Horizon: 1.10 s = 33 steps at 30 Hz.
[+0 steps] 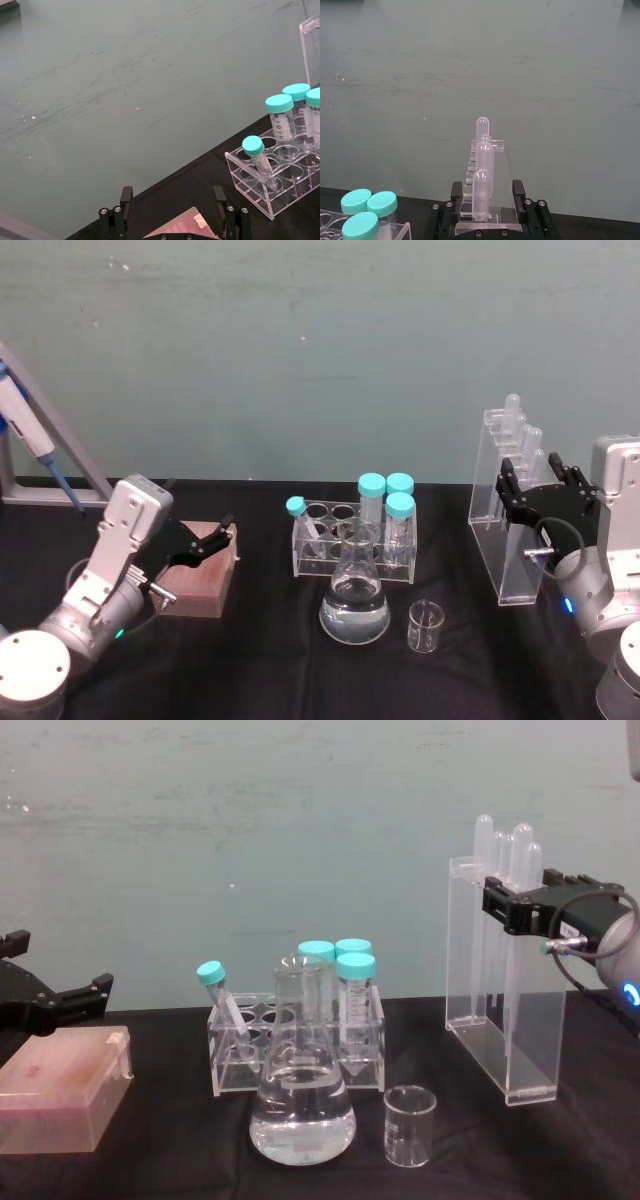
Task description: Place the experimental apparatus aside using one hand.
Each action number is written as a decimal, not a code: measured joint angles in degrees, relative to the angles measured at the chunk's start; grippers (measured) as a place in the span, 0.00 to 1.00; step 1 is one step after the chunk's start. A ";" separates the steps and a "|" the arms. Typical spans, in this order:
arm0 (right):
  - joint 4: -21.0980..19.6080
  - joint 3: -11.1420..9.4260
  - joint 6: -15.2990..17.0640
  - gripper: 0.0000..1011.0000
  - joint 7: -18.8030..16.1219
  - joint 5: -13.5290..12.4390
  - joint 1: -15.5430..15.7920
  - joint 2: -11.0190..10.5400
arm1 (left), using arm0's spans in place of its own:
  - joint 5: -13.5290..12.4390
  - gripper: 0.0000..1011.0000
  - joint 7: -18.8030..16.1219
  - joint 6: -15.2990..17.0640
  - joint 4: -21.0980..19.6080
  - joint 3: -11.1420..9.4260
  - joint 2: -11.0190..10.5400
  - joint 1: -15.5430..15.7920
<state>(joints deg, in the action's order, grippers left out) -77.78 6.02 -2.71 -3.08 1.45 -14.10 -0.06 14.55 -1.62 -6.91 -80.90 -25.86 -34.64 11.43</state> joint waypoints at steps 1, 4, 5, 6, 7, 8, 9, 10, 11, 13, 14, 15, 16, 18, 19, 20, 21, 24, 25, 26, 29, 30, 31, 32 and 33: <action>0.00 0.00 0.00 0.61 0.00 0.00 0.00 0.00 | 0.00 0.99 0.00 0.00 0.00 0.00 0.00 0.00; 0.00 0.00 0.00 0.61 0.00 -0.02 0.00 0.00 | 0.00 0.99 0.00 0.00 0.00 0.00 0.00 0.00; 0.00 -0.02 -0.01 0.61 0.00 -0.07 0.00 0.03 | 0.00 0.99 0.00 0.00 0.00 0.00 0.00 0.00; 0.00 -0.11 -0.04 0.61 0.08 -0.15 0.03 0.11 | 0.00 0.99 0.00 0.00 0.00 0.00 0.00 0.00; 0.00 -0.15 -0.07 0.61 0.12 -0.18 0.04 0.14 | 0.00 0.99 0.00 0.00 0.00 0.00 0.00 0.00; 0.01 -0.21 -0.12 0.61 0.18 -0.22 0.05 0.19 | 0.00 0.99 0.00 0.00 0.00 0.00 0.00 0.00; 0.02 -0.27 -0.18 0.61 0.27 -0.29 0.06 0.26 | 0.00 0.99 0.00 0.00 0.00 0.00 0.00 0.00; 0.02 -0.32 -0.22 0.61 0.32 -0.32 0.07 0.29 | 0.00 0.99 0.00 0.00 0.00 0.00 0.00 0.00; 0.02 -0.36 -0.26 0.61 0.37 -0.35 0.08 0.33 | 0.00 0.99 0.00 0.00 0.00 0.00 0.00 0.00; 0.02 -0.50 -0.40 0.61 0.54 -0.41 0.10 0.41 | 0.00 0.99 0.00 0.00 0.00 0.00 0.00 0.00; 0.02 -0.53 -0.46 0.61 0.59 -0.40 0.10 0.42 | 0.00 0.99 0.00 0.00 0.00 0.00 0.00 0.00; 0.02 -0.56 -0.54 0.61 0.65 -0.41 0.10 0.45 | 0.00 0.99 0.00 0.00 0.00 0.00 0.00 0.00; 0.02 -0.60 -0.74 0.61 0.78 -0.41 0.11 0.51 | 0.00 0.99 0.00 0.00 0.00 0.00 0.00 0.00; 0.02 -0.64 -0.93 0.61 0.86 -0.40 0.12 0.57 | 0.00 0.99 0.00 0.00 0.00 0.00 0.00 0.00; 0.03 -0.69 -1.16 0.61 0.90 -0.40 0.12 0.58 | 0.00 0.99 0.00 0.00 0.00 0.00 0.00 0.00; 0.04 -0.70 -1.27 0.61 0.92 -0.39 0.12 0.60 | 0.00 0.99 0.00 0.00 0.00 0.00 0.00 0.00; 0.05 -0.70 -1.38 0.61 0.93 -0.38 0.12 0.60 | 0.00 0.99 0.00 0.00 0.00 0.00 0.00 0.00; 0.12 -0.75 -1.78 0.61 0.99 -0.33 0.11 0.63 | 0.00 0.99 0.00 0.00 0.00 0.00 0.00 0.00; 0.22 -0.78 -2.04 0.61 1.05 -0.28 0.09 0.64 | 0.00 0.99 0.00 0.00 0.00 0.00 0.00 0.00; 0.25 -0.79 -2.15 0.61 1.07 -0.24 0.06 0.66 | 0.00 0.99 0.00 0.00 0.00 0.00 0.00 0.00; 0.33 -0.81 -2.46 0.61 1.17 -0.06 -0.03 0.73 | 0.00 0.99 0.00 0.00 0.00 0.00 0.00 0.00; 0.36 -0.81 -2.55 0.61 1.22 0.02 -0.04 0.75 | 0.00 0.99 0.00 0.00 0.00 0.00 0.00 0.00; 0.37 -0.81 -2.59 0.61 1.25 0.06 -0.05 0.76 | 0.00 0.99 0.00 0.00 0.00 0.00 0.00 0.00; 0.38 -0.85 -2.66 0.61 1.31 0.14 -0.07 0.79 | 0.00 0.99 0.00 0.00 0.00 0.00 0.00 0.00; 0.41 -0.87 -2.71 0.61 1.35 0.17 -0.10 0.80 | 0.00 0.99 0.00 0.00 0.00 0.00 0.00 0.00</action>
<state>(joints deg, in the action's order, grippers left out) -77.36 5.15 -5.42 -1.73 1.62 -14.20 0.74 14.55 -1.62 -6.91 -80.90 -25.86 -34.64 11.43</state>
